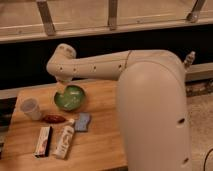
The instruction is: Place the ceramic cup in the ceramic bowl
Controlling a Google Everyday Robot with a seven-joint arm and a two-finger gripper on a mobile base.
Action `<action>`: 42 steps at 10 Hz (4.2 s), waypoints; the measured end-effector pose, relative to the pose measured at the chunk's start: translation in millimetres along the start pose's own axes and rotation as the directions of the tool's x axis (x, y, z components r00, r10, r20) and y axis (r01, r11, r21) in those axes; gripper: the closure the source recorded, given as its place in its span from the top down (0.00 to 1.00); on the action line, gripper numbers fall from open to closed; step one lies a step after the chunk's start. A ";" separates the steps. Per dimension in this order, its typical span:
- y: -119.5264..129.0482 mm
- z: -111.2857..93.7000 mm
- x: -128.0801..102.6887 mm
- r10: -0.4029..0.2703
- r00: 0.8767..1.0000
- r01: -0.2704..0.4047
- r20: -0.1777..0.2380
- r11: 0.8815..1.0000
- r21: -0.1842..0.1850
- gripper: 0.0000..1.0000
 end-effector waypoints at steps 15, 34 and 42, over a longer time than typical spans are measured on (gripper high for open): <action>46.7 51.7 -66.0 -0.138 0.979 0.164 0.148 0.970 -0.181 0.80; 138.6 131.4 -115.7 -0.173 0.959 0.261 0.225 0.847 -0.462 0.41; 139.6 118.2 -125.0 -0.190 0.945 0.296 0.266 0.842 -0.450 0.00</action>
